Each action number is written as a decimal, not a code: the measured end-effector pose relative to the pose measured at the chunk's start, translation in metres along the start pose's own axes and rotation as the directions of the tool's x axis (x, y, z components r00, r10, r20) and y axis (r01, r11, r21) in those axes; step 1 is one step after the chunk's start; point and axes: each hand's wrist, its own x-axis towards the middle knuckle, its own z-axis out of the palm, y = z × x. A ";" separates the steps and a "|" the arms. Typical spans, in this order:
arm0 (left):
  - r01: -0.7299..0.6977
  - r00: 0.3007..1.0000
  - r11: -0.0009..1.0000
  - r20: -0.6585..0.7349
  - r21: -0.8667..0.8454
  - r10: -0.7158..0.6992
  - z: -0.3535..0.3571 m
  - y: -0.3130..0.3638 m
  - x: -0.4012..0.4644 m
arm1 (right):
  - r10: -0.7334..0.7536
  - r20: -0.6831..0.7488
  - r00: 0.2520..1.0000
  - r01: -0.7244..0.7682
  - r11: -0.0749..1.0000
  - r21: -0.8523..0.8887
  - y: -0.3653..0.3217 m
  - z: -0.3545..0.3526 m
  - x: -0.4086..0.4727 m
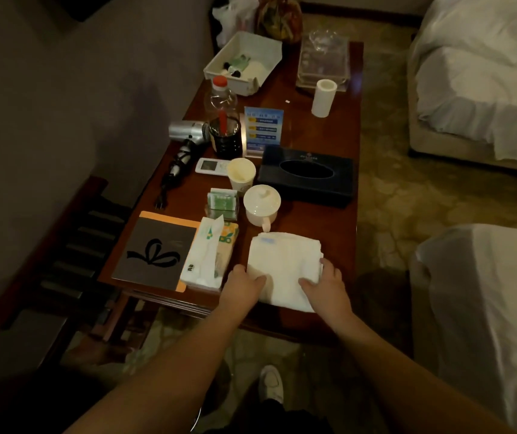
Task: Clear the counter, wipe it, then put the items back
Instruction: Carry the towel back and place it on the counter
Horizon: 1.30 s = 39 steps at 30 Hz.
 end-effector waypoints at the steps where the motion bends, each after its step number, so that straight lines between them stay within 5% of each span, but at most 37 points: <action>1: 0.014 1.000 1.000 -0.012 -0.007 -0.014 0.003 0.001 0.003 | 0.006 0.008 1.000 -0.006 1.000 0.022 0.000 0.000 0.002; 10: 0.201 0.978 0.966 0.094 -0.160 -0.187 0.006 0.015 0.017 | 0.189 0.207 0.960 -0.258 0.888 0.382 -0.006 -0.011 0.019; 14: 0.320 0.942 0.806 0.257 -0.499 -0.216 0.006 0.010 0.011 | 0.256 0.394 0.883 -0.444 0.729 0.521 0.003 -0.021 0.024; 18: 0.384 0.910 0.698 0.376 -0.605 -0.175 0.003 0.001 -0.008 | 0.162 0.548 0.820 -0.526 0.590 0.612 0.009 -0.032 0.016; 27: 0.313 0.900 0.599 0.432 -0.737 0.062 -0.029 -0.013 -0.068 | 0.018 0.473 0.881 -0.354 0.688 0.634 -0.016 -0.051 -0.027; 33: 0.188 0.943 0.450 0.289 -0.873 0.167 -0.075 -0.030 -0.117 | -0.191 0.407 0.893 -0.131 0.756 0.642 -0.071 -0.063 -0.066; 39: 0.041 0.973 0.349 0.116 -0.936 0.199 -0.128 -0.066 -0.171 | -0.383 0.420 0.823 0.038 0.774 0.633 -0.132 -0.051 -0.121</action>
